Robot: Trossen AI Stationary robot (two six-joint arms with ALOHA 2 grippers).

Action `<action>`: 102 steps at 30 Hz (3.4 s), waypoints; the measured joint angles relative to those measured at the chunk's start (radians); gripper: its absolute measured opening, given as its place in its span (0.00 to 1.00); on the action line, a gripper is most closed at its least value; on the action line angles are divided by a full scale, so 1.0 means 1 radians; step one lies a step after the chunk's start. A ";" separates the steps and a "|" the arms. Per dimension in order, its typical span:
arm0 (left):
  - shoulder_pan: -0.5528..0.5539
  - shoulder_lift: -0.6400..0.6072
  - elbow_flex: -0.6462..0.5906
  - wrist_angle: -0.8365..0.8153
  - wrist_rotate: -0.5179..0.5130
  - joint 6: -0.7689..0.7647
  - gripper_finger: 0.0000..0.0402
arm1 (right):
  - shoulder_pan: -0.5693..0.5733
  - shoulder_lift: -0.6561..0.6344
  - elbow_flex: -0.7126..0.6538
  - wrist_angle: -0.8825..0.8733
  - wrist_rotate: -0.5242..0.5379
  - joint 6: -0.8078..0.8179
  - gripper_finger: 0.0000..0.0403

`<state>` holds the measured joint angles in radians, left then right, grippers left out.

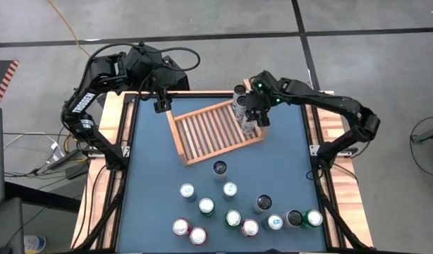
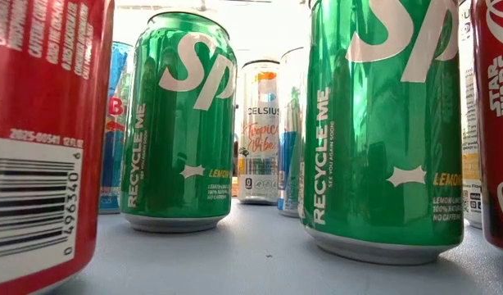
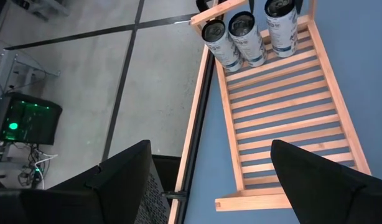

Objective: Place canned beverage on shelf
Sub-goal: Put the white-yellow soda can on the shelf

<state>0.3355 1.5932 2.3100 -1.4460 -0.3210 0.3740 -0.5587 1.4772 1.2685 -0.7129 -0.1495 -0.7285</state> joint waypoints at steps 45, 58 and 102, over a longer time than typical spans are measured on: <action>-0.333 0.000 0.000 -0.095 0.107 -0.255 0.79 | 1.090 0.152 0.322 -0.448 0.326 1.043 0.72; -0.361 -0.015 0.000 -0.112 0.097 -0.241 0.79 | 1.161 0.230 0.396 -0.580 0.295 1.205 0.72; -0.360 -0.016 0.000 -0.111 0.040 -0.262 0.79 | 1.159 0.229 0.231 -0.459 0.285 1.088 0.42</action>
<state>-0.0246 1.5768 2.3100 -1.5574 -0.2813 0.1118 0.6001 1.7060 1.5000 -1.1717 0.1350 0.3591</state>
